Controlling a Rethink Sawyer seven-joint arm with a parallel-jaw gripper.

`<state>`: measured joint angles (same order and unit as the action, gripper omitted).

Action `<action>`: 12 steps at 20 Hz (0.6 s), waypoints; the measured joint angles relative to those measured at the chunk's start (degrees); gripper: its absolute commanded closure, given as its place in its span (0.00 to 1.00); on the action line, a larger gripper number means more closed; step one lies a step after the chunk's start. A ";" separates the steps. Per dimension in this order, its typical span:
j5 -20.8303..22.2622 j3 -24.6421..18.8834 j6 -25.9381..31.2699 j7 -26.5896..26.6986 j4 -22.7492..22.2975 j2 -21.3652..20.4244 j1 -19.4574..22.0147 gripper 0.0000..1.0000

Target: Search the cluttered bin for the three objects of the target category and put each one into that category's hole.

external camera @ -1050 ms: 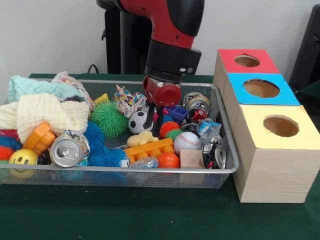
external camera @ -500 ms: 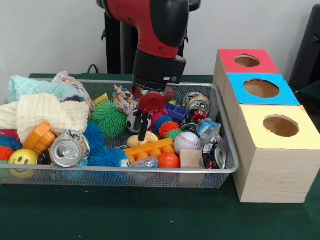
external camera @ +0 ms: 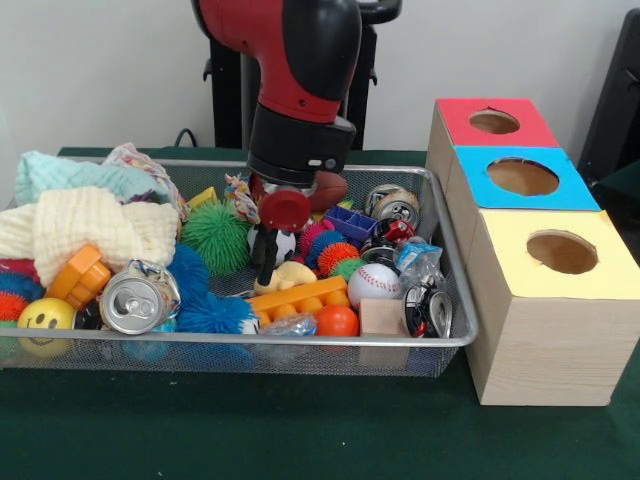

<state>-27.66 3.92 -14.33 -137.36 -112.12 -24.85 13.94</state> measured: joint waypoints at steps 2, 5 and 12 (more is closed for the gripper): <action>0.00 -0.06 0.00 0.00 0.00 -0.01 0.01 0.00; 0.00 -0.09 0.00 0.00 0.00 -0.01 -0.01 0.00; -0.21 -0.14 -0.01 0.00 0.01 -0.05 -0.68 0.00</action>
<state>-27.88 3.78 -14.34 -137.36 -112.11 -24.90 13.26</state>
